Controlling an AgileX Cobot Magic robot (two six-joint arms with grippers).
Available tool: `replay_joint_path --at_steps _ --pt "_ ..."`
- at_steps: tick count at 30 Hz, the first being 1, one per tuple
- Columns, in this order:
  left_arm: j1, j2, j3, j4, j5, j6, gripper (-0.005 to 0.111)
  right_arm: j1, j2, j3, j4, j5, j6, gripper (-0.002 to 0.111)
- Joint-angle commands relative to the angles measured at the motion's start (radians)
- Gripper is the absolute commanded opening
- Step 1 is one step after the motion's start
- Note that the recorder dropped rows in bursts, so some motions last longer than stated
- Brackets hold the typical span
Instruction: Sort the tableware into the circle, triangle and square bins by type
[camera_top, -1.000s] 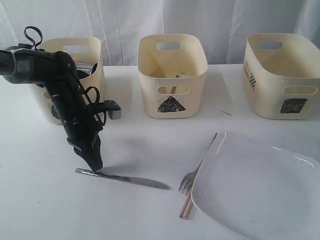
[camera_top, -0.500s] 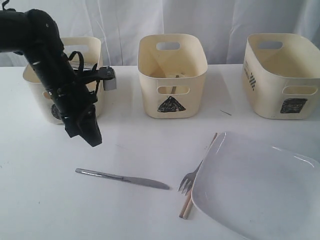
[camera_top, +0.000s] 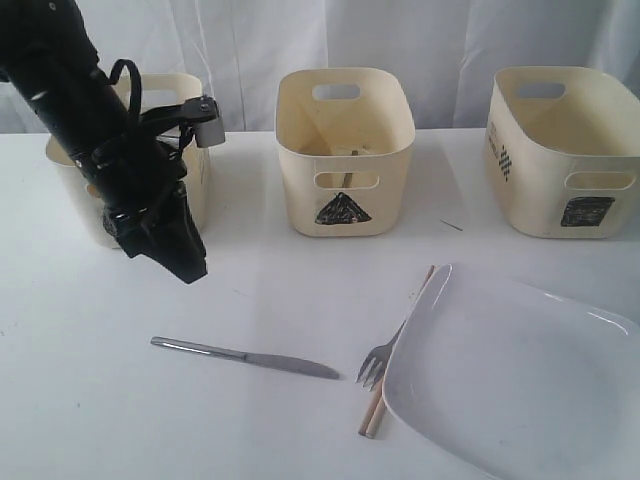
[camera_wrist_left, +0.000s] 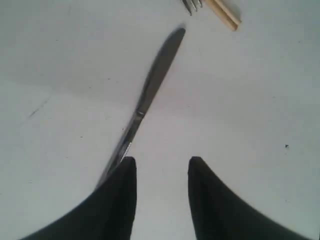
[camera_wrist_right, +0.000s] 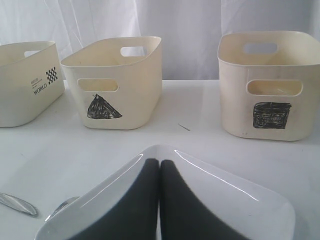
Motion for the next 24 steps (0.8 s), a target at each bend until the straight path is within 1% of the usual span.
replay_joint_path --at_steps 1,5,8,11,15,16,19,21,24 --pt "-0.057 -0.087 0.105 -0.013 -0.033 0.026 0.041 -0.002 -0.005 0.004 -0.006 -0.004 -0.001 0.000" --pt "-0.105 -0.143 0.199 0.070 -0.115 0.052 0.041 -0.002 -0.005 0.004 -0.006 -0.004 -0.001 0.000" --pt "-0.111 -0.160 0.241 0.124 -0.191 0.088 0.041 -0.002 -0.005 0.004 -0.006 -0.004 -0.001 0.000" --pt "-0.111 -0.160 0.258 0.125 -0.216 0.162 0.041 -0.002 -0.005 0.004 -0.006 -0.004 -0.001 0.000" --pt "-0.111 -0.160 0.258 0.098 -0.229 0.187 0.041 -0.002 -0.005 0.004 -0.006 -0.004 -0.001 0.000" --pt "-0.111 -0.160 0.258 0.098 -0.235 0.187 0.043 -0.002 -0.005 0.004 -0.006 -0.004 -0.001 0.000" --pt "-0.111 -0.160 0.258 0.098 -0.284 0.187 0.057 -0.002 -0.005 0.004 -0.006 -0.004 -0.001 0.000" --pt "-0.111 -0.160 0.258 0.098 -0.317 0.187 0.064 -0.002 -0.005 0.004 -0.006 -0.004 -0.001 0.000" --pt "-0.111 -0.153 0.258 0.098 -0.330 0.187 0.065 -0.002 -0.005 0.004 -0.006 -0.004 -0.001 0.000"
